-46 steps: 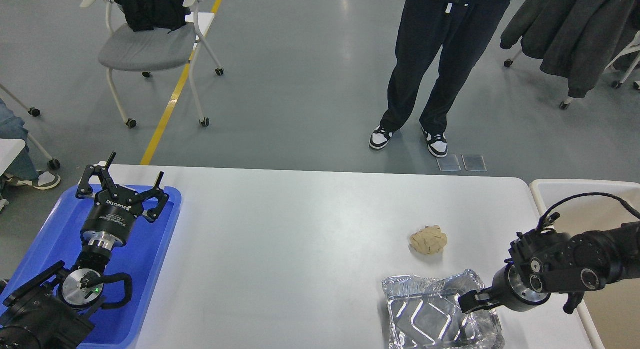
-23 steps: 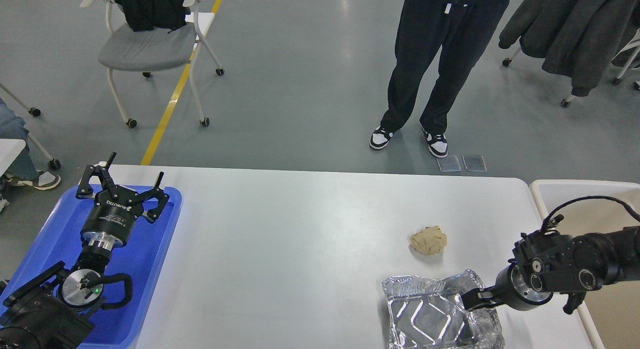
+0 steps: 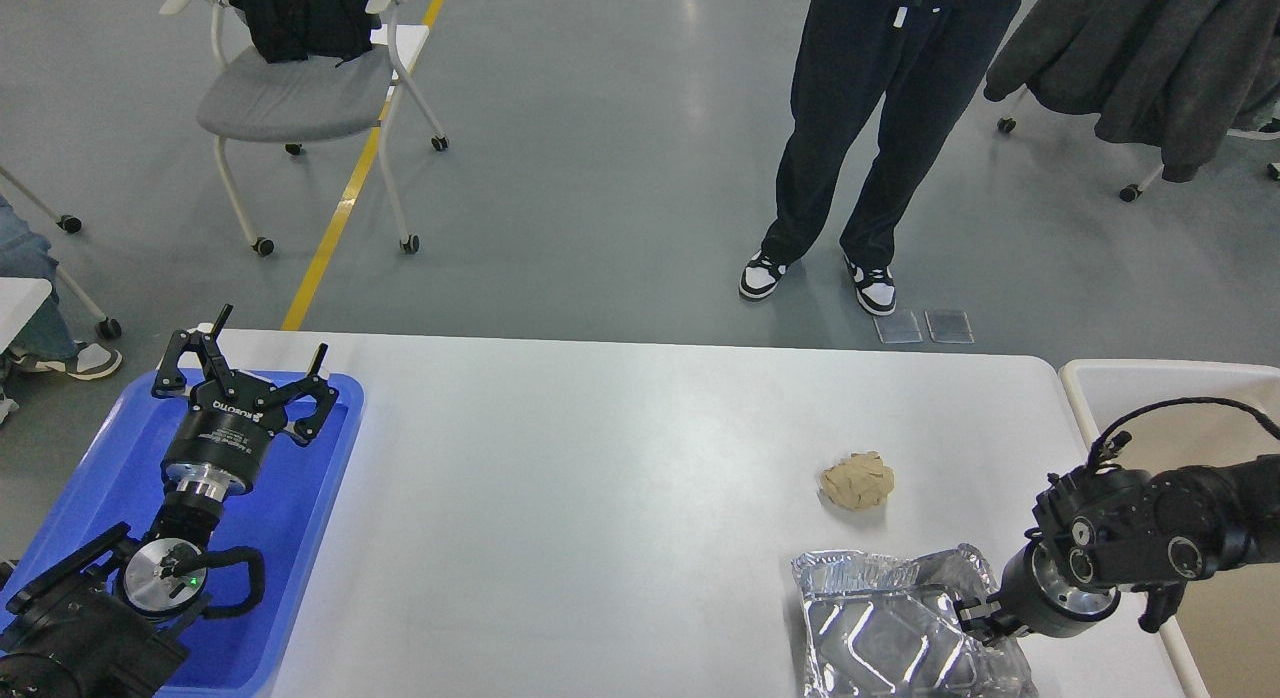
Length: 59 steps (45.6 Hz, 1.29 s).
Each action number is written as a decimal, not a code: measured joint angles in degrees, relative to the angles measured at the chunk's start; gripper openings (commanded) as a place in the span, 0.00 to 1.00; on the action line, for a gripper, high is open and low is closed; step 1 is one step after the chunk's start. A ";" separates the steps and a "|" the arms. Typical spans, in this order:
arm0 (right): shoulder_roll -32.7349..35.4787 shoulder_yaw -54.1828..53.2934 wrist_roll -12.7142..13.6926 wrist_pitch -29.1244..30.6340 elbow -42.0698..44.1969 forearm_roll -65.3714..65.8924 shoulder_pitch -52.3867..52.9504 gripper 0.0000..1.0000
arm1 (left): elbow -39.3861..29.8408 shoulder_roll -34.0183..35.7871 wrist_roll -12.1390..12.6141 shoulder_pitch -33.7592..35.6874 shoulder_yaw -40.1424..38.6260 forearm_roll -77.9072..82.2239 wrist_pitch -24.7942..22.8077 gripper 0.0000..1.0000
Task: Tidy desktop
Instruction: 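Lift the foil tray with the right gripper and carry it toward the bin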
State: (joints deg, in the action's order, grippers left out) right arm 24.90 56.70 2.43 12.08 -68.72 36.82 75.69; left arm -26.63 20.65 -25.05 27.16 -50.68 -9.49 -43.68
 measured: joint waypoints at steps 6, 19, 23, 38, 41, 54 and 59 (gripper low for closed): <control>0.17 0.04 0.01 0.61 -0.33 -0.38 0.54 0.00 | 0.00 0.00 0.00 0.00 0.01 0.00 0.00 0.99; 2.22 1.82 -0.05 2.58 -5.03 -0.74 6.58 0.00 | 0.00 0.00 0.00 0.00 0.00 0.00 0.00 0.99; 3.18 3.30 -0.06 3.63 -7.48 -0.79 10.63 0.00 | 0.00 0.00 0.00 0.00 0.00 0.00 0.00 0.99; 5.55 9.51 -0.06 11.97 -14.63 -1.16 28.54 0.00 | 0.00 -0.02 0.00 0.09 -0.01 -0.01 -0.09 0.99; 5.88 10.66 -0.10 14.08 -15.86 -1.22 32.57 0.00 | 0.00 -0.03 0.00 0.09 -0.01 0.00 -0.09 0.99; 6.60 13.21 -0.19 24.22 -19.59 -2.25 49.08 0.00 | 0.00 -0.05 0.00 0.09 -0.01 0.00 -0.09 0.99; 6.66 13.70 -0.17 28.09 -20.29 -2.47 55.01 0.00 | 0.00 -0.05 0.00 0.09 -0.01 0.00 -0.09 0.99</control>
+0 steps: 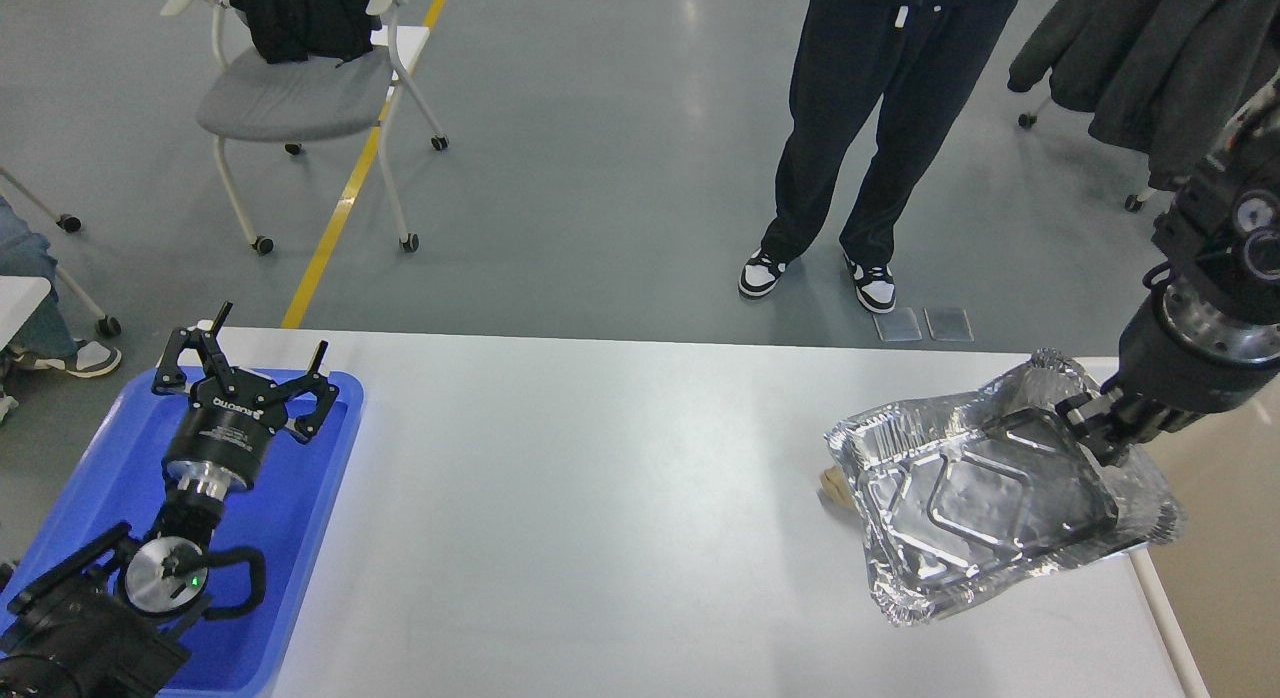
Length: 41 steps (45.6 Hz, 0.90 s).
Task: Tidy desktop
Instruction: 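Lift the foil tray with the right gripper and carry it toward the bin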
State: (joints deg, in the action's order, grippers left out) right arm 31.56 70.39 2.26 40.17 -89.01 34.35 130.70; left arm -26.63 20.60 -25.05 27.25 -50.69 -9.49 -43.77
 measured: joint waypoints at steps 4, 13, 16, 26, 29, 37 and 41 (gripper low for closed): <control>0.02 0.05 -0.01 1.35 -0.25 -0.07 3.00 0.00 | 0.00 0.00 0.00 0.00 0.00 0.00 0.00 0.99; -0.04 -0.60 -0.01 3.49 -0.56 -0.14 10.23 0.00 | 0.00 0.00 0.00 0.00 -0.03 0.00 0.00 0.99; -0.06 -1.07 0.00 3.89 -0.60 -0.14 11.89 0.00 | 0.00 0.00 0.00 0.00 -0.03 0.00 0.00 0.99; -0.14 -1.91 0.02 4.50 -0.62 -0.15 14.18 0.00 | 0.00 -0.02 0.00 0.00 -0.03 0.00 0.00 0.99; -0.18 -2.00 0.02 4.58 -0.61 -0.15 14.42 0.00 | 0.00 -0.02 0.00 0.00 -0.03 0.02 0.00 0.99; 0.00 -2.00 0.02 4.73 -0.26 0.11 14.52 0.00 | 0.00 -0.03 0.00 0.00 -0.03 0.02 0.00 0.99; 0.46 -1.99 0.05 4.76 -0.01 0.21 14.52 0.00 | 0.00 -0.03 0.00 0.00 -0.03 0.02 0.00 0.99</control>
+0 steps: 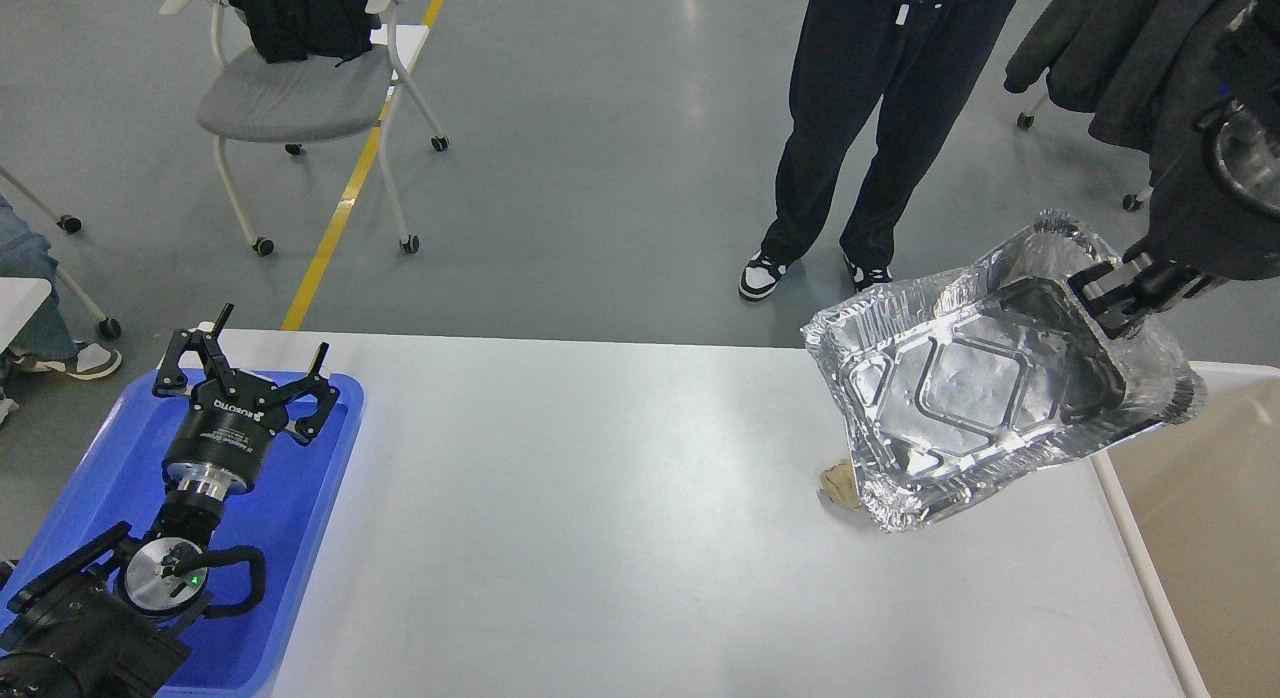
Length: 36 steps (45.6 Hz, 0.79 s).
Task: Tidy desktop
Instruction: 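Lift the foil tray with the right gripper and carry it toward the bin, then lower the foil tray into the beige bin and release it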
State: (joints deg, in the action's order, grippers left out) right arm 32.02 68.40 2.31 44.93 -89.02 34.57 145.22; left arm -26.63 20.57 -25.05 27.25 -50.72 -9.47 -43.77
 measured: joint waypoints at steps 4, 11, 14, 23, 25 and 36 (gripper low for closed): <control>0.84 0.00 0.00 0.03 0.39 0.07 -0.01 0.00 | 0.00 0.00 0.00 0.00 0.00 0.00 0.00 0.99; 3.03 0.22 0.07 0.05 1.18 0.27 -0.76 0.00 | 0.00 0.00 0.00 0.00 0.00 0.00 0.00 0.99; 4.36 0.53 0.09 0.06 1.75 0.62 -1.24 0.00 | 0.00 0.00 0.00 0.00 0.00 0.00 0.00 0.99; 9.96 2.33 0.14 0.07 5.78 1.59 -4.39 0.00 | 0.01 0.00 0.00 0.00 0.01 0.00 0.00 0.99; 11.61 2.61 0.13 0.07 7.06 1.70 -5.49 0.00 | -0.02 0.00 0.00 0.00 0.01 0.00 -0.01 0.99; 20.71 2.77 0.16 0.07 15.73 1.79 -12.12 0.00 | 0.01 0.01 0.00 0.00 0.01 -0.01 -0.01 0.99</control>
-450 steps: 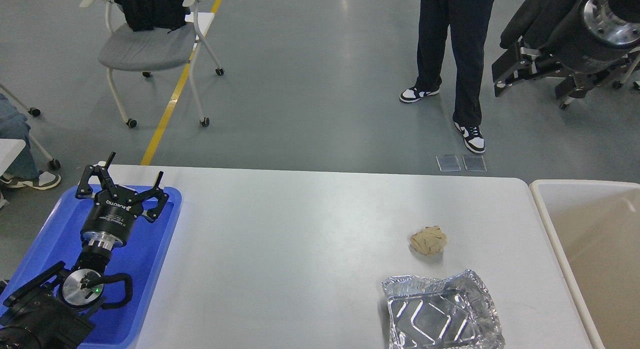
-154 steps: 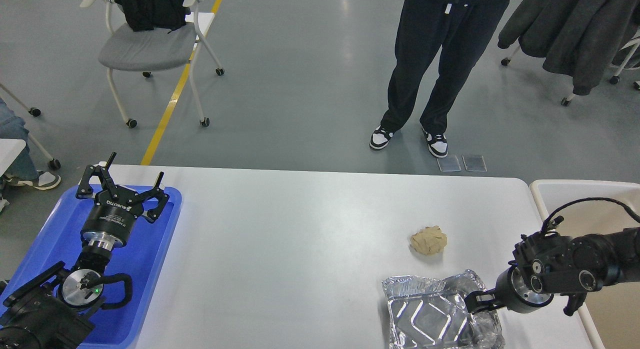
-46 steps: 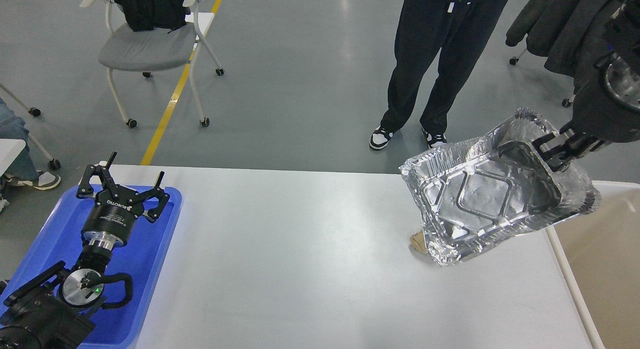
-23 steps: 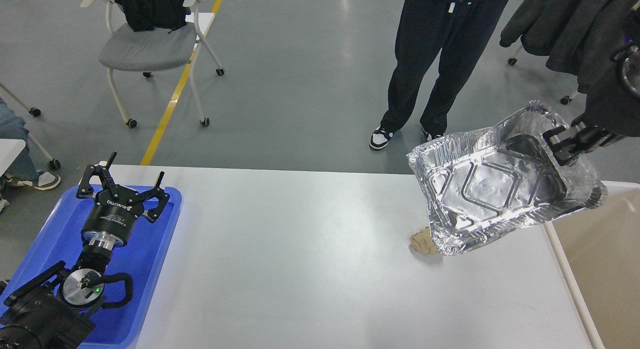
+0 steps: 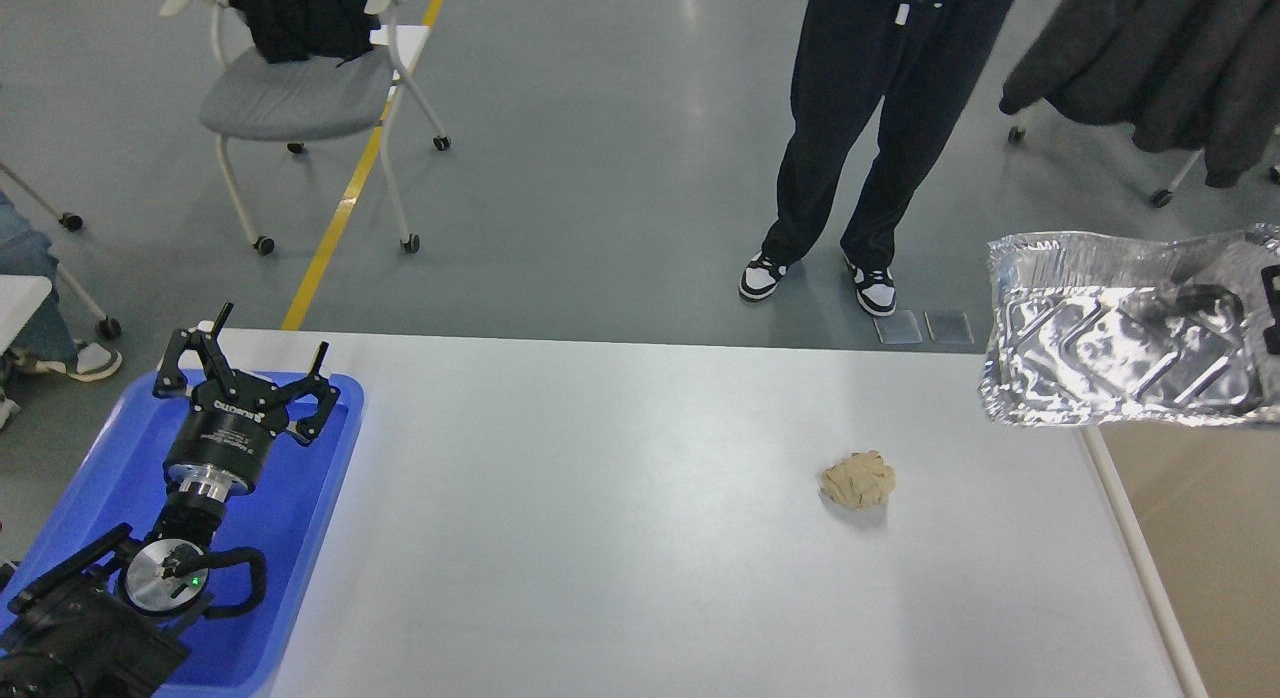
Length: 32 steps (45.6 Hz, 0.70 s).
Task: Tidy desktop
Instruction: 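Lower the foil tray into the beige bin and release it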
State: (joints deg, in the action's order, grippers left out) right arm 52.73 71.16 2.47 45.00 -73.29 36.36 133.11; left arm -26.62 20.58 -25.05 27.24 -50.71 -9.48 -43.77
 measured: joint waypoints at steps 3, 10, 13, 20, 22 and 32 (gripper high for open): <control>2.62 -0.57 -0.02 -0.24 2.33 -0.14 -2.12 0.00 | 0.00 0.01 0.00 0.00 0.00 0.01 0.00 0.99; 7.48 -2.88 -0.03 -3.56 7.68 -0.29 -8.63 0.00 | -0.01 0.02 0.00 0.00 0.00 0.00 0.00 0.99; 8.67 -4.07 -0.04 -5.38 9.66 -0.38 -11.83 0.00 | -0.01 0.02 0.00 -0.01 0.00 -0.01 0.00 0.99; 10.26 -6.86 -0.04 -9.74 13.55 -0.57 -19.59 0.00 | -0.01 0.02 0.00 -0.02 0.00 -0.01 0.00 0.99; 10.48 -7.55 -0.04 -10.75 14.40 -0.61 -21.59 0.00 | -0.01 0.02 0.00 -0.04 0.00 -0.01 0.00 0.99; 10.99 -12.28 0.00 -17.47 20.64 -0.72 -35.12 0.00 | -0.01 0.02 0.00 -0.06 0.00 -0.01 0.00 0.99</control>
State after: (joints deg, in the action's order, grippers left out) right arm 63.72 58.88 2.47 27.53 -52.65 35.64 97.99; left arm -26.63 20.59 -25.05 27.18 -50.71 -9.49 -43.78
